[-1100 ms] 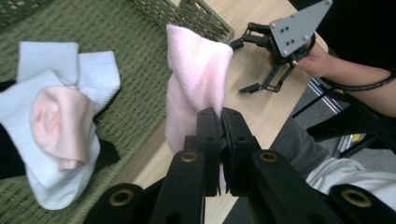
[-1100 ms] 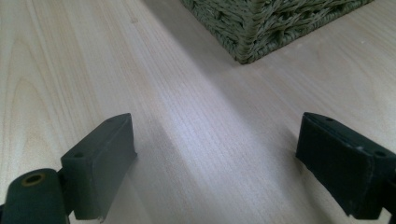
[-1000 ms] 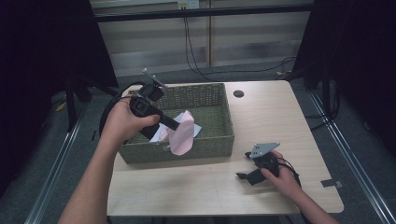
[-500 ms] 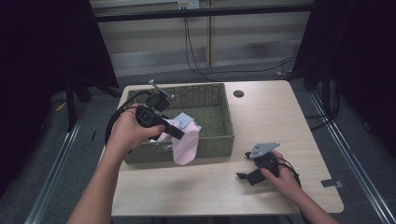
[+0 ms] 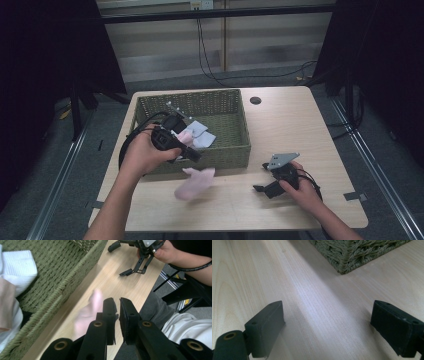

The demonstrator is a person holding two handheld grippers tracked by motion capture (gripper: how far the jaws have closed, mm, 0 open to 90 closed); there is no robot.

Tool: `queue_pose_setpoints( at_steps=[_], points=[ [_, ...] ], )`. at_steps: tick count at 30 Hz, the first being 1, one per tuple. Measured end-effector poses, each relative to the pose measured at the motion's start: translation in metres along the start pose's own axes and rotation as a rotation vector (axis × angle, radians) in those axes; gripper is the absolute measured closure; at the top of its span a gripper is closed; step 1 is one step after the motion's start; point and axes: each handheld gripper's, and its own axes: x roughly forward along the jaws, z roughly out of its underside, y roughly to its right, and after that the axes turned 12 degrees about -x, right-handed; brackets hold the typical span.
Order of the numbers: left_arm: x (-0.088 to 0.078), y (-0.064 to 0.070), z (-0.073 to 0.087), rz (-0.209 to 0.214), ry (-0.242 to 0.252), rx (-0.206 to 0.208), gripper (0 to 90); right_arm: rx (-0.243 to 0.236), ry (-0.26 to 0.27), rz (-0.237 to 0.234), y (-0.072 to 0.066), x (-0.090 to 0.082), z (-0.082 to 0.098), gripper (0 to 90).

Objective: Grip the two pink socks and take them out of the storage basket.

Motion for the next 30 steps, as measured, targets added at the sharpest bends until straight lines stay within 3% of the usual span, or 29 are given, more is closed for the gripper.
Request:
queue_pose_setpoints(
  at_steps=[3, 7, 12, 15, 17, 22, 25, 28, 30],
  points=[
    [0.007, -0.002, 0.002, 0.005, -0.010, 0.001, 83.7, 0.004, -0.002, -0.001, 0.000, 0.000, 0.000, 10.7],
    [0.011, -0.007, 0.002, -0.011, 0.022, 0.002, 76.4, 0.004, -0.002, -0.001, 0.000, 0.000, 0.000, 10.7],
    [0.010, -0.013, 0.000, -0.017, 0.035, 0.012, 69.2, 0.004, -0.002, -0.001, 0.000, 0.000, 0.000, 10.6],
    [0.007, -0.018, -0.003, -0.043, 0.071, 0.030, 63.6, 0.004, -0.002, -0.001, 0.000, 0.000, 0.000, 10.6],
    [0.005, -0.023, -0.006, -0.033, 0.086, 0.023, 62.9, 0.004, -0.002, -0.001, 0.000, 0.000, 0.000, 10.7],
    [-0.001, -0.035, -0.016, -0.094, 0.137, 0.002, 54.9, 0.004, -0.002, -0.001, 0.000, 0.000, 0.000, 10.7],
    [-0.002, -0.040, -0.020, -0.101, 0.138, 0.001, 53.2, 0.004, -0.002, -0.001, 0.000, 0.000, 0.000, 10.7],
    [-0.001, -0.050, -0.027, -0.131, 0.148, -0.028, 48.5, 0.004, -0.002, -0.001, 0.000, 0.000, 0.000, 10.7],
    [-0.001, -0.056, -0.030, -0.149, 0.159, -0.023, 46.3, 0.001, 0.000, -0.001, 0.000, 0.000, 0.000, 10.7]
  ],
)
